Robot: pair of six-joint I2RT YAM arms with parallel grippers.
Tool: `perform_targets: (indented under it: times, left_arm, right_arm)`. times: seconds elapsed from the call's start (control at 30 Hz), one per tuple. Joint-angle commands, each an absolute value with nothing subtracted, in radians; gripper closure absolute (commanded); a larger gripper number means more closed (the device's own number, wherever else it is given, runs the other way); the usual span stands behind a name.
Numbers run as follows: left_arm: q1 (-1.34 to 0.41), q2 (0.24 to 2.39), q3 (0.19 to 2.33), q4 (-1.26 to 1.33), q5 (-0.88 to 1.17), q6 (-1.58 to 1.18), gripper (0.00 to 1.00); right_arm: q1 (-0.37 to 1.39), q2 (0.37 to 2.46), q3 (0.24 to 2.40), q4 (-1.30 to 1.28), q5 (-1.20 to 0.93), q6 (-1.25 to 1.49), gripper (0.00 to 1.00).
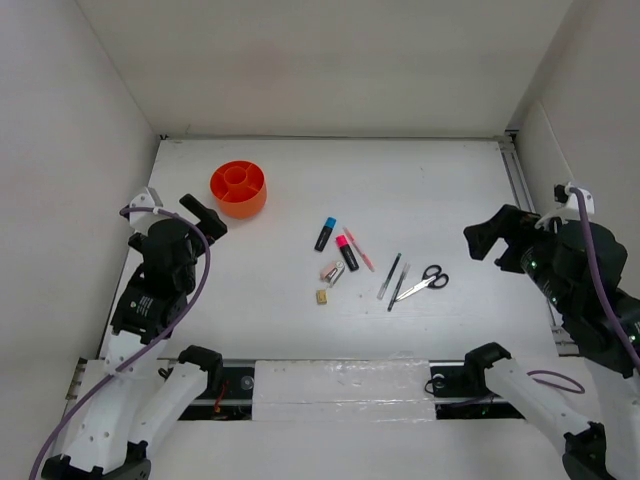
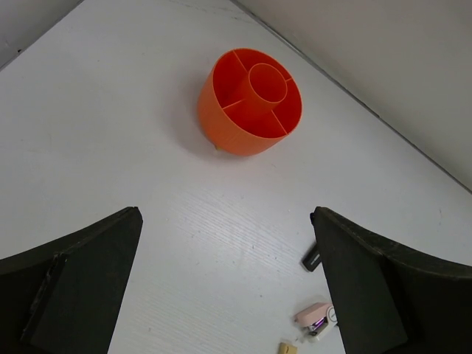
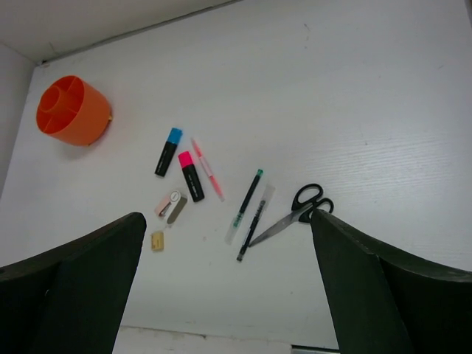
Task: Sort the stationery into containers
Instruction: Pick up the stationery from the center of the board.
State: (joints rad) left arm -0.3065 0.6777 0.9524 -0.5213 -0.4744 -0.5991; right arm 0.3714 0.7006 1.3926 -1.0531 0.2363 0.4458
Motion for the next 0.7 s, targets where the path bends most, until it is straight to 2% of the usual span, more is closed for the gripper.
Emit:
perform_targets:
  times: [0.0,0.2,0.3,0.33,0.37,0.4,0.43,0.53,0.6,0.67]
  left_arm:
    - [-0.310,0.678,0.962,-0.499,-0.472,-0.584,0.00]
    - [-0.310,0.704,0.962,-0.508,-0.494,-0.594,0.00]
    - [-0.310,0.729,0.971,-0.518,-0.503,-0.603,0.00]
    - [-0.310,0.745,0.971,-0.518,-0.503,-0.603,0.00]
    - [-0.301,0.765,0.980,-0.528,-0.493,-0.603,0.00]
    - [-0.290,0.775,0.980,-0.528,-0.482,-0.603,0.00]
    - [-0.281,0.784,0.980,-0.528,-0.482,-0.603,0.00]
    - [-0.265,0.810,0.989,-0.537,-0.482,-0.603,0.00]
    - [-0.265,0.822,0.989,-0.537,-0.482,-0.603,0.00]
    - [-0.265,0.831,0.989,-0.546,-0.482,-0.603,0.00]
  right_arm:
    - [0.367,0.666,1.390,-0.982,0.099,0.423,0.00]
    - [0.390,0.687,1.116,-0.767,-0.104,0.549,0.00]
    - [0.556,0.744,1.005,-0.611,-0.007,0.620,0.00]
    - [0.619,0.828,1.005,-0.571,0.049,0.653,0.00]
    - [0.764,0.936,1.018,-0.571,0.181,0.691,0.00]
    - [0.837,0.992,1.040,-0.571,0.319,0.716,0.00]
    - [0.959,1.041,1.087,-0.584,0.375,0.738,0.00]
    - [1.049,1.181,1.112,-0.528,0.428,0.776,0.00]
    - [1.049,1.259,1.075,-0.442,0.370,0.785,0.00]
    - [1.068,1.325,1.077,-0.385,0.374,0.804,0.05]
